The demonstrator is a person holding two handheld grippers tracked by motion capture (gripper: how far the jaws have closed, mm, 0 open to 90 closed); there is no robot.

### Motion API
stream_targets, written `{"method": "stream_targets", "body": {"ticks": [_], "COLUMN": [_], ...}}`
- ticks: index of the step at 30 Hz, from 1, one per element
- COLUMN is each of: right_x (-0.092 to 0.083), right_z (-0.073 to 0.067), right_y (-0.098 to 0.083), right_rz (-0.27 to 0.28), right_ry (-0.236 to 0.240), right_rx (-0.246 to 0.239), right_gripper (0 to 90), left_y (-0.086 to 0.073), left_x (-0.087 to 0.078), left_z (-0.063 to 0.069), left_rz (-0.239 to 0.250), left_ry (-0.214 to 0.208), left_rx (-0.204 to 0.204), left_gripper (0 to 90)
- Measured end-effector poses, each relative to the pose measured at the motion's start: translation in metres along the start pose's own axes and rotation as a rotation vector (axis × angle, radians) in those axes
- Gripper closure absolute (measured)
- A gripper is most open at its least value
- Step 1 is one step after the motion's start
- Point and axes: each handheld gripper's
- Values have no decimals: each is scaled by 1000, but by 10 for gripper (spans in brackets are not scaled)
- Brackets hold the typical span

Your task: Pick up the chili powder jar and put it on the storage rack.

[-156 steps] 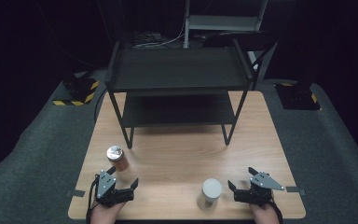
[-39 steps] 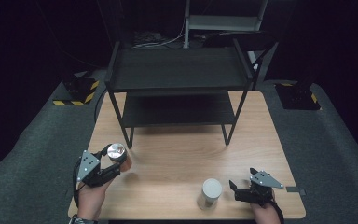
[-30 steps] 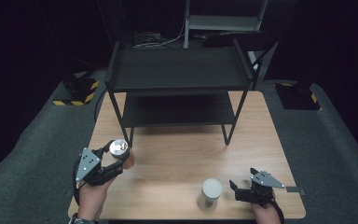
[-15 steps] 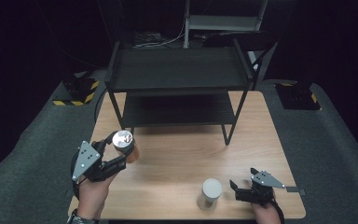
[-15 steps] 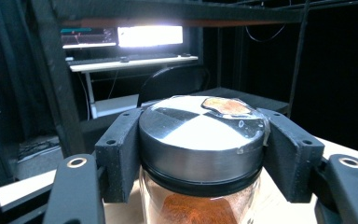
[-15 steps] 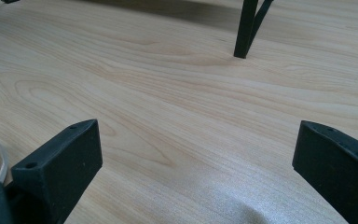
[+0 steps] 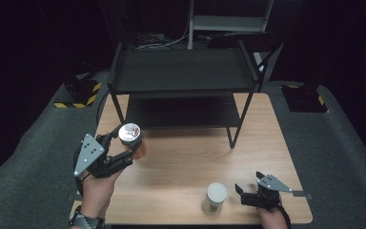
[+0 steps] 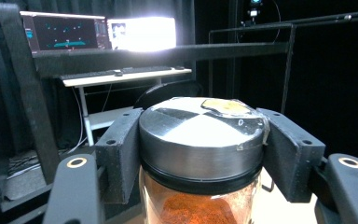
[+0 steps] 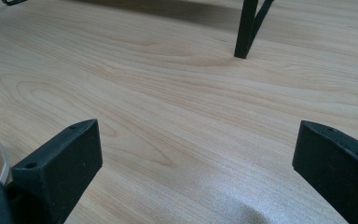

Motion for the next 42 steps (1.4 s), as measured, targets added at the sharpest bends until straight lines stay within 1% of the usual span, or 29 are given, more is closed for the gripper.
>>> {"method": "stream_targets", "body": {"ticks": [1, 6, 7, 8, 9, 13, 18, 26, 29, 32, 35, 36, 40, 42], "right_x": [0, 0, 0, 0, 0, 0, 0, 0, 0, -1, -1, -1, -1, -1], "right_z": [0, 0, 1, 1, 1, 1, 2, 2, 2, 3, 3, 3, 3, 4], "right_y": [0, 0, 0, 0, 0, 0, 0, -1, -1, -1, -1, -1, -1, -1], "right_rz": [0, 1, 1, 1, 1, 2, 3, 5, 5, 5, 6, 6, 8, 8], "right_ry": [0, 2, 2, 3, 3, 4, 6, 8, 9, 10, 12, 12, 13, 14], "right_rx": [0, 2, 2, 3, 3, 3, 5, 8, 9, 10, 11, 11, 13, 14], "right_gripper": [6, 6, 6, 6, 6, 6, 6, 6, 6, 6, 6, 6, 6, 6], "left_y": [0, 13, 13, 18, 18, 28, 36, 50, 57, 61, 69, 69, 75, 77], "left_x": [0, 7, 7, 9, 9, 15, 21, 33, 38, 40, 46, 46, 53, 54], "left_z": [0, 0, 0, 0, 0, -1, 0, -1, 1, 2, 4, 4, 5, 5], "left_rz": [0, 15, 15, 21, 21, 33, 47, 70, 77, 79, 80, 80, 89, 89], "left_ry": [0, -2, -2, -4, -4, -5, -8, -13, -9, -11, -12, -12, -19, -19], "left_rx": [0, 6, 6, 9, 9, 7, 6, -12, -1, 0, 12, 12, -5, -3], "left_gripper": [348, 348, 348, 348, 348, 348, 348, 348, 348, 348, 348, 348, 348, 347]}}
Point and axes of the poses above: each handheld gripper's, and its own axes: x roughly forward along the jaws, y roughly out of its top, z roughly to its right, and after that the axes turned 6 degrees about y, right-handed
